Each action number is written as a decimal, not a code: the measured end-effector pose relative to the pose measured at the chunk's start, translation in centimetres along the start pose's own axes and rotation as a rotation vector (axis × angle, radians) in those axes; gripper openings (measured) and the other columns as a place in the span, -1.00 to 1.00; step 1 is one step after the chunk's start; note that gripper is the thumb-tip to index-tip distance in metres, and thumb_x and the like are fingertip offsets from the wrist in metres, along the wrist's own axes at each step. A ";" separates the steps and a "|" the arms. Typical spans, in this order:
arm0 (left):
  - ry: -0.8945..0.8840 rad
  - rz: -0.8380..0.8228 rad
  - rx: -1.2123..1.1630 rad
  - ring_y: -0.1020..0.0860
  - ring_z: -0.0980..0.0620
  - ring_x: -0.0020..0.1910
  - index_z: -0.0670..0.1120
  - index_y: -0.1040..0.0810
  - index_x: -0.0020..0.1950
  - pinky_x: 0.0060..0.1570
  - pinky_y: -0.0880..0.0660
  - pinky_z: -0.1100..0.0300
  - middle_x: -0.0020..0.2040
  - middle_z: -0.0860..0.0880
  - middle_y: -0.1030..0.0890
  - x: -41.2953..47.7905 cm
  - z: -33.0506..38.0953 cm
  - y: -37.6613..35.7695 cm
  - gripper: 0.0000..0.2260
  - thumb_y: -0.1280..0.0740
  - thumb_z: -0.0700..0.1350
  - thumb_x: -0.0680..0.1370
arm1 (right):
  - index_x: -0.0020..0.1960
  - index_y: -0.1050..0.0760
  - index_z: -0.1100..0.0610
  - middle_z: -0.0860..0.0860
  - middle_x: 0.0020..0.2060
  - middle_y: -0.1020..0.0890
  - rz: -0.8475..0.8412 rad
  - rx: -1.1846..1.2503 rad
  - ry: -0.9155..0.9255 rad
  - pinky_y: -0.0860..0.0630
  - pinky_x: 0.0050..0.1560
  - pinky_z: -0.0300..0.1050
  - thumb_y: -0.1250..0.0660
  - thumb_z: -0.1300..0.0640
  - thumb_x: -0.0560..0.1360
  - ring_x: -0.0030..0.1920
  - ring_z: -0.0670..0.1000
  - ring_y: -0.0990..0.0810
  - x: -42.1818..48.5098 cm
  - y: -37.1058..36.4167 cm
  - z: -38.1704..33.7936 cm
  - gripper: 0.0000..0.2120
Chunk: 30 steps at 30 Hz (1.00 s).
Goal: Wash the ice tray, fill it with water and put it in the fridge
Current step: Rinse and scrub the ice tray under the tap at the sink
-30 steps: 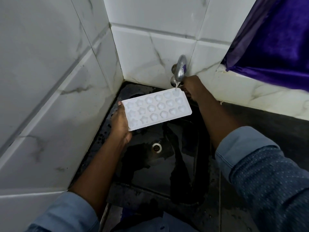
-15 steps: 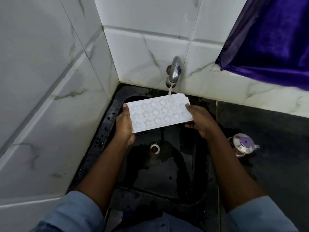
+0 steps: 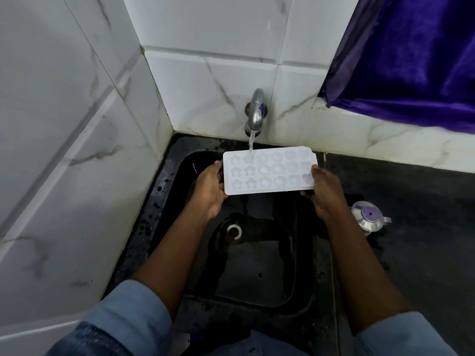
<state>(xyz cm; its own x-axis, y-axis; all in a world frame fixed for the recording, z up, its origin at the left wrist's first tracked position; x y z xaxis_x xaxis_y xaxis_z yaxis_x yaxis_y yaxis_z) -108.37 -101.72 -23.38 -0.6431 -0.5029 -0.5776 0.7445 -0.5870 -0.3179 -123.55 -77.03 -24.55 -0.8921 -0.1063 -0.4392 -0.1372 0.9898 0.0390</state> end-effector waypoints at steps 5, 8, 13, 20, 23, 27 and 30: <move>0.000 -0.056 0.005 -0.77 0.00 -0.13 -0.06 -0.70 0.17 -0.27 -0.67 0.10 0.02 -0.06 -0.79 -0.1 -0.4 -1.7 -0.76 -0.25 -0.04 0.72 | 0.04 -0.61 0.09 0.08 0.02 -0.69 0.055 0.028 0.001 -0.63 -0.30 -0.10 -0.27 -0.02 0.70 -0.06 0.09 -0.67 0.5 1.8 0.0 -0.77; -0.006 -0.074 0.000 -0.78 -0.03 -0.09 -0.06 -0.70 0.22 -0.24 -0.68 0.08 0.07 -0.08 -0.79 -0.4 -0.5 -2.4 -0.74 -0.23 -0.04 0.73 | 0.04 -0.62 0.10 0.13 0.07 -0.70 0.091 0.052 -0.009 -0.68 -0.02 0.12 -0.29 -0.03 0.69 0.03 0.17 -0.69 0.6 2.7 -0.1 -0.77; -0.013 -0.098 -0.001 -0.78 -0.05 -0.07 -0.06 -0.70 0.23 -0.23 -0.68 0.08 0.09 -0.10 -0.78 -0.9 -0.5 -3.0 -0.74 -0.24 -0.04 0.73 | -0.03 -0.63 0.05 0.06 -0.02 -0.71 0.130 0.098 -0.030 -0.66 0.16 0.27 -0.31 -0.03 0.67 0.11 0.23 -0.70 0.5 3.3 -0.4 -0.79; -0.039 -0.089 -0.018 -0.77 -0.02 -0.10 -0.03 -0.74 0.11 -0.25 -0.67 0.11 0.05 -0.09 -0.79 -0.9 0.1 -0.8 -0.77 -0.28 -0.02 0.71 | 0.21 -0.62 0.13 0.12 0.13 -0.70 0.067 0.097 -0.047 -0.65 -0.09 0.02 -0.29 -0.02 0.68 0.05 0.15 -0.70 0.2 1.2 0.5 -0.73; -0.047 -0.053 -0.043 -0.77 -0.01 -0.13 -0.02 -0.73 0.07 -0.25 -0.67 0.11 0.01 -0.08 -0.79 -0.9 0.6 1.1 -0.77 -0.28 -0.04 0.71 | 0.11 -0.62 0.10 0.10 0.09 -0.71 0.018 0.066 -0.046 -0.64 -0.15 0.01 -0.27 -0.02 0.69 0.03 0.14 -0.70 -0.4 -0.7 0.7 -0.77; -0.053 -0.004 -0.070 -0.76 0.03 -0.20 -0.02 -0.70 0.08 -0.30 -0.66 0.16 -0.06 -0.03 -0.80 -1.0 1.2 3.4 -0.79 -0.27 -0.04 0.72 | 0.04 -0.61 0.08 0.09 0.05 -0.70 -0.041 0.010 -0.026 -0.56 -0.31 -0.09 -0.25 -0.02 0.70 -0.06 0.09 -0.66 -1.3 -3.2 0.6 -0.77; -0.081 0.020 -0.071 -0.76 0.05 -0.22 -0.01 -0.69 0.07 -0.29 -0.66 0.16 -0.09 -0.01 -0.80 -0.9 1.7 4.8 -0.79 -0.26 -0.02 0.72 | 0.05 -0.61 0.08 0.10 0.03 -0.69 -0.076 -0.008 -0.024 -0.55 -0.31 -0.09 -0.24 -0.01 0.71 -0.09 0.08 -0.65 -1.9 -5.0 0.5 -0.77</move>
<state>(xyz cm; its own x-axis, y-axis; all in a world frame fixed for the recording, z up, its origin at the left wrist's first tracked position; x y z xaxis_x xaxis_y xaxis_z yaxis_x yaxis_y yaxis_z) -104.51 -105.18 -23.05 -0.6379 -0.5653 -0.5230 0.7666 -0.5314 -0.3606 -120.94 -81.75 -24.33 -0.8682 -0.1785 -0.4630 -0.2075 0.9782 0.0119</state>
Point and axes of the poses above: each hand's wrist, its own x-axis towards the middle knuckle, its own y-axis out of the back of the hand, z = x × y, the point moved 5 cm from there along x, towards the middle knuckle
